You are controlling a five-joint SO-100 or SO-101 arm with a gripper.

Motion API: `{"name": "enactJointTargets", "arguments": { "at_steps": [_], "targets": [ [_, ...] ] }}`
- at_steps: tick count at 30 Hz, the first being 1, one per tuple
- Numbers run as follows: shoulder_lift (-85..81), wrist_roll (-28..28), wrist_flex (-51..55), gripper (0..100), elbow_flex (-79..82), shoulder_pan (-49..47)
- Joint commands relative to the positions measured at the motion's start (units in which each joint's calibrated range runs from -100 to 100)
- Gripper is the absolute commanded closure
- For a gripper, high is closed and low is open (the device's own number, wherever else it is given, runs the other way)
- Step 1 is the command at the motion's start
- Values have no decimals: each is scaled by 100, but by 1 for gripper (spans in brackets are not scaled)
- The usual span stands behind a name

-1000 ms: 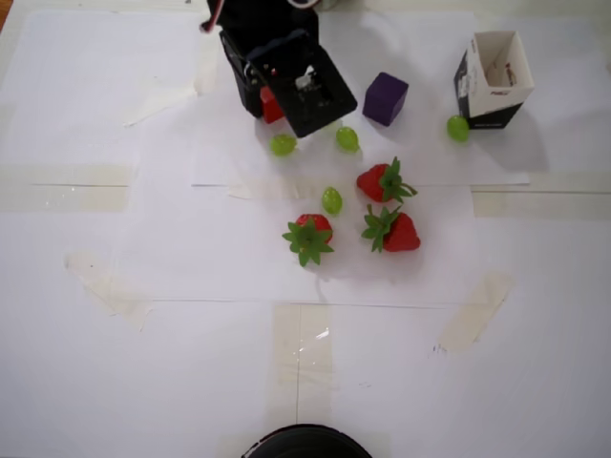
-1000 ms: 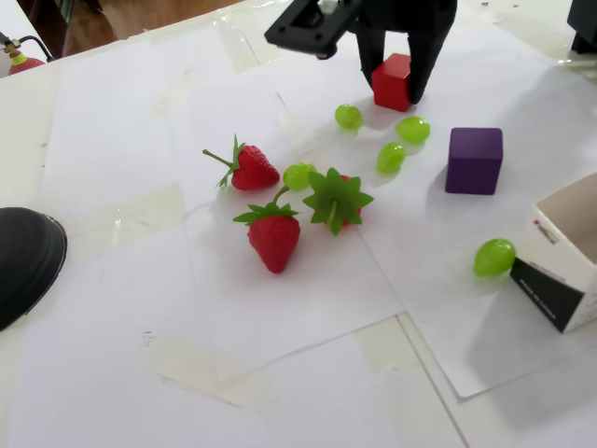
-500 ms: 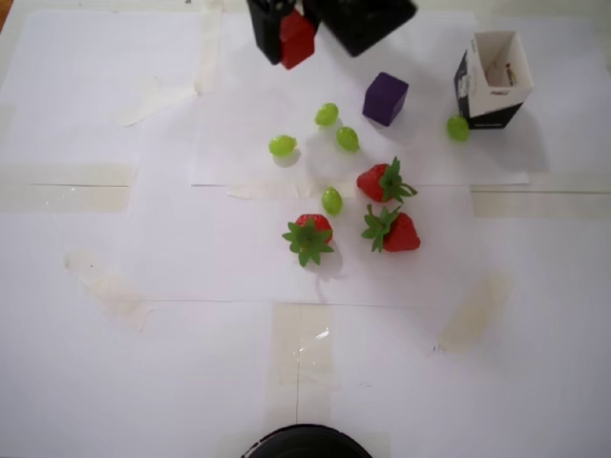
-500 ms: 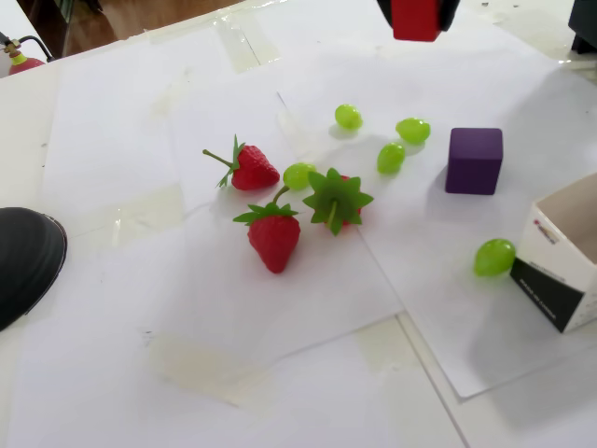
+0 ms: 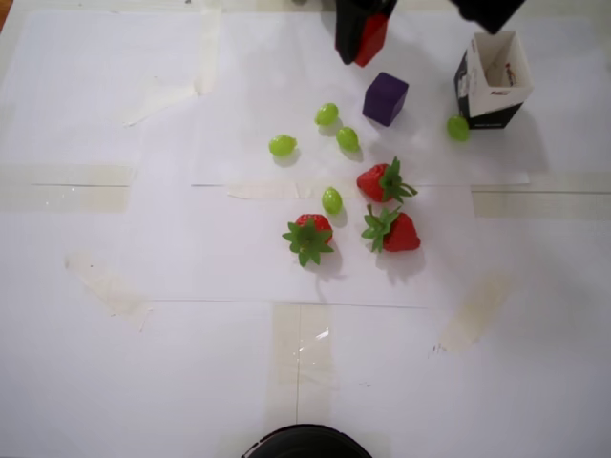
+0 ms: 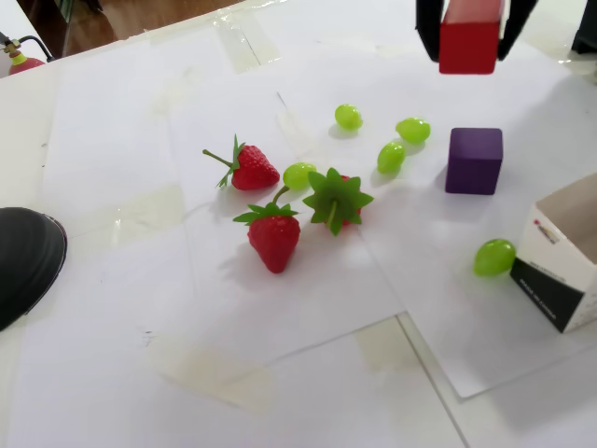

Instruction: Put the red cube on top of the purple cube

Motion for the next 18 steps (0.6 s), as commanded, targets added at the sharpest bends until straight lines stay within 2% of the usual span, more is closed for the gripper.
{"name": "enactJointTargets", "arguments": {
  "at_steps": [1,18],
  "targets": [
    [96,-112,-297,92,-438,-227],
    [646,-215,-1008,92,108,-609]
  ]
}}
